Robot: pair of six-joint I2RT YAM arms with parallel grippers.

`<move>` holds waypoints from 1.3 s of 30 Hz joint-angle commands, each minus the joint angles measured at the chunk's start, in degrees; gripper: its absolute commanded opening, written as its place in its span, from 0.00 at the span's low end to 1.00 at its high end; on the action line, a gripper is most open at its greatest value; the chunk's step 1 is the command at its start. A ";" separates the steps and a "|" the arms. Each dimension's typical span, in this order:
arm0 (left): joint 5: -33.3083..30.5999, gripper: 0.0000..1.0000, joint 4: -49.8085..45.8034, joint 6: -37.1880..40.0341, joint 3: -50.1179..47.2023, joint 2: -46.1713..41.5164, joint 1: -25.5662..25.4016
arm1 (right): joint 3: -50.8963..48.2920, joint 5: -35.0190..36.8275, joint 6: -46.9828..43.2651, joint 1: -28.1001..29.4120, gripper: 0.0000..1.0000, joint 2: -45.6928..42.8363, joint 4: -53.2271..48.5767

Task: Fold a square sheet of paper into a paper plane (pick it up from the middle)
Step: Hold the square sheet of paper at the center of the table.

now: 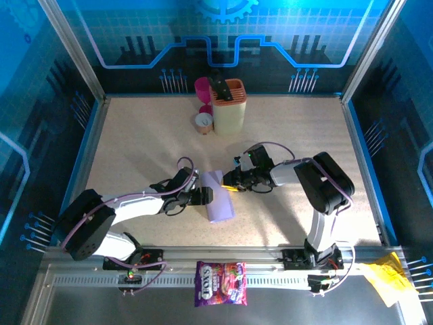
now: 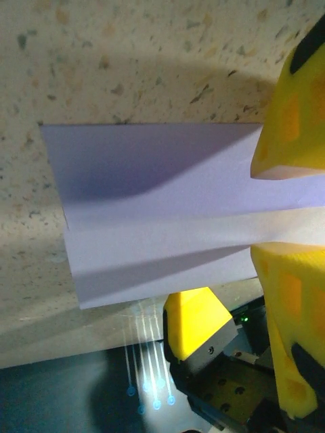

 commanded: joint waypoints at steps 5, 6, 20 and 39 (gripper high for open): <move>-2.99 0.79 -1.30 -1.75 1.29 1.62 -0.55 | 0.25 5.23 -4.70 -2.66 0.44 -7.53 -8.29; -3.09 0.80 -1.57 -1.72 1.59 1.75 -0.55 | 0.01 6.02 -5.14 -2.98 0.45 -8.24 -9.09; -5.16 0.79 -8.08 1.08 6.32 3.51 -1.25 | -1.52 15.89 -10.72 -2.69 0.53 -15.03 -18.32; -5.58 0.80 -9.33 3.83 7.95 4.51 -3.45 | -1.72 15.21 -12.29 -1.27 0.47 -14.50 -17.96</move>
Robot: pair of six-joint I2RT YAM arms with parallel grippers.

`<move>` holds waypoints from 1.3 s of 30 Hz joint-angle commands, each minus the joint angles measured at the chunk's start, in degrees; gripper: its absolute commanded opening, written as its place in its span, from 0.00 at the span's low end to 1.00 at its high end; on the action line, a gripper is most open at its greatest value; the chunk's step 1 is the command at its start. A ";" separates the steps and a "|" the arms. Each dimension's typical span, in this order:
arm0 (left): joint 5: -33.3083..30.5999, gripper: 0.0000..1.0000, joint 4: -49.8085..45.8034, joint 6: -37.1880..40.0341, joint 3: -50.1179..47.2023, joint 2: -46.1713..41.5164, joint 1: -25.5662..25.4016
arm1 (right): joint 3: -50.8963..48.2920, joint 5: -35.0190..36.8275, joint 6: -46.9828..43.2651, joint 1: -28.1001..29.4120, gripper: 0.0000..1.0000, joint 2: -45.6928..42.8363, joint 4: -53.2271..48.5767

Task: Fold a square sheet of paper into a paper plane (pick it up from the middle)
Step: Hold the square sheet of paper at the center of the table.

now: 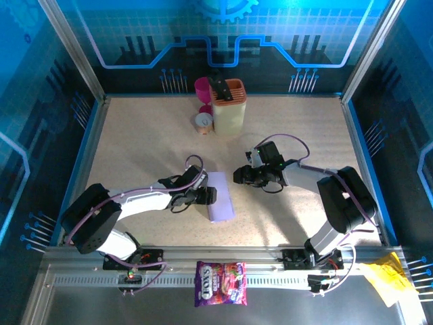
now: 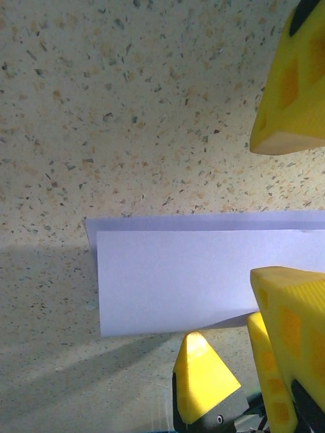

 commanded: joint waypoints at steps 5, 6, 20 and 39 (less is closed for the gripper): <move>-2.23 0.80 -1.66 -0.23 1.15 1.16 -0.29 | -0.80 -1.59 -0.79 1.86 0.43 -0.44 -0.09; -2.37 0.80 -1.63 -0.42 1.23 1.36 -0.30 | -0.79 -1.67 -0.80 2.18 0.42 -0.36 -0.01; -2.50 0.80 -1.24 -0.93 1.84 2.13 -0.54 | 2.21 -2.95 -1.77 5.99 0.25 2.89 0.21; -2.25 0.80 -1.35 -0.90 2.73 2.87 -1.29 | -0.22 1.04 3.24 1.15 0.22 -0.49 2.46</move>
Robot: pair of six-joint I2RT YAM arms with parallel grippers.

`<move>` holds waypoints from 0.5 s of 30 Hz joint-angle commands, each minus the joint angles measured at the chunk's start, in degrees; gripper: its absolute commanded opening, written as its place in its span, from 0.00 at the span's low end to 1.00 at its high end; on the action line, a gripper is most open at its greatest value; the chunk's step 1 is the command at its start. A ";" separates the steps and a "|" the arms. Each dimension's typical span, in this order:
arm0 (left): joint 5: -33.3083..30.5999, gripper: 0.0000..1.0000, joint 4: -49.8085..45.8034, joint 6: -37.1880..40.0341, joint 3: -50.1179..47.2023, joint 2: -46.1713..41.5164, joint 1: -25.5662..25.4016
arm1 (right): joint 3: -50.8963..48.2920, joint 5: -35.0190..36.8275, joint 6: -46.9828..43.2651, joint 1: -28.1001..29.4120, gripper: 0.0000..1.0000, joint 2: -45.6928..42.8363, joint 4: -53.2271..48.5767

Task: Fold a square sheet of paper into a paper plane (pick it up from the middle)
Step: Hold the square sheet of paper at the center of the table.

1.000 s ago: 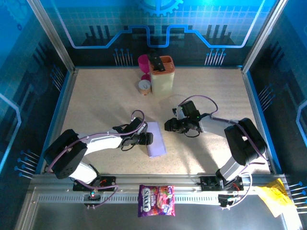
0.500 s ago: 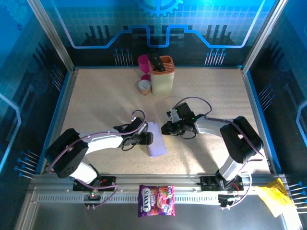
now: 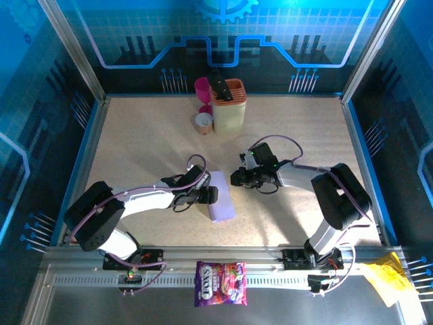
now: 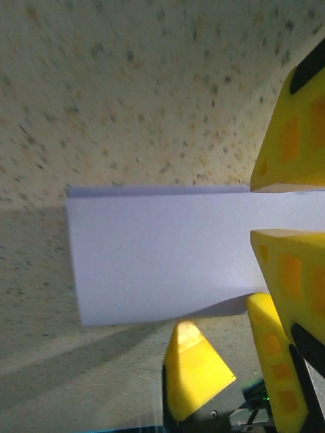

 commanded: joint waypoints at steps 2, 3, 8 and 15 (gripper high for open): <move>-0.59 0.80 -0.61 -0.13 0.88 1.28 -0.45 | -1.24 1.13 1.04 -1.49 0.22 -3.18 0.34; -0.65 0.80 -0.57 -0.13 0.79 1.31 -0.43 | -1.07 0.92 0.72 -1.51 0.22 -3.20 0.18; -0.91 0.80 -0.35 -0.18 0.77 2.01 -0.44 | -0.84 -0.94 0.17 -1.25 0.23 -2.32 0.50; -1.09 0.80 -0.42 -0.04 0.76 2.18 -0.46 | 0.85 -1.37 -1.67 1.79 0.23 -0.39 -0.39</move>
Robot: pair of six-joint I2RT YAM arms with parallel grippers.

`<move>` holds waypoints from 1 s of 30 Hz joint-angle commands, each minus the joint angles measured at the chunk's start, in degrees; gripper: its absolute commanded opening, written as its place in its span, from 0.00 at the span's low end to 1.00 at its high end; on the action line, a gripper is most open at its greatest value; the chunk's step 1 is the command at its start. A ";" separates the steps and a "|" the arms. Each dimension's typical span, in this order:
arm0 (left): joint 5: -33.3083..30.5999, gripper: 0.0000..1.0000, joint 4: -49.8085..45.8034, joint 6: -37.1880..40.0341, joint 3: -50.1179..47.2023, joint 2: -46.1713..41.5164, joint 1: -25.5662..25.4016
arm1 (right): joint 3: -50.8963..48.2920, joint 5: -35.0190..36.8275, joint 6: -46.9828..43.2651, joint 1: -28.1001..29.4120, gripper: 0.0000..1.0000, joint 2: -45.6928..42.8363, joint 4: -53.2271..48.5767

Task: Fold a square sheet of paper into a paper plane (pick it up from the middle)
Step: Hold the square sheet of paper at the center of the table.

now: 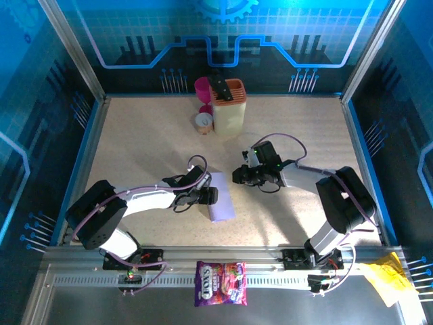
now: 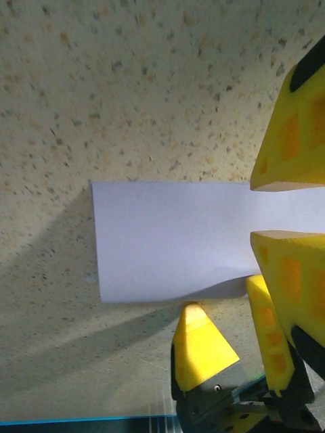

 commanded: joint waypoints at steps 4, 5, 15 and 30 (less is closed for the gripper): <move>-0.88 0.80 -0.52 -0.16 0.83 1.50 -0.32 | 2.49 -1.64 -2.05 3.27 0.22 2.91 -1.40; -0.88 0.80 -0.52 -0.15 0.79 1.68 -0.29 | 2.68 -1.76 -2.18 3.65 0.22 3.32 -1.44; -0.90 0.80 -0.43 -0.17 0.88 2.07 -0.32 | 3.97 -2.18 -2.84 6.92 0.10 6.53 -1.93; -0.75 0.80 -0.17 -0.10 0.97 2.34 -0.32 | 3.94 -0.04 -3.06 7.74 0.01 10.51 -2.86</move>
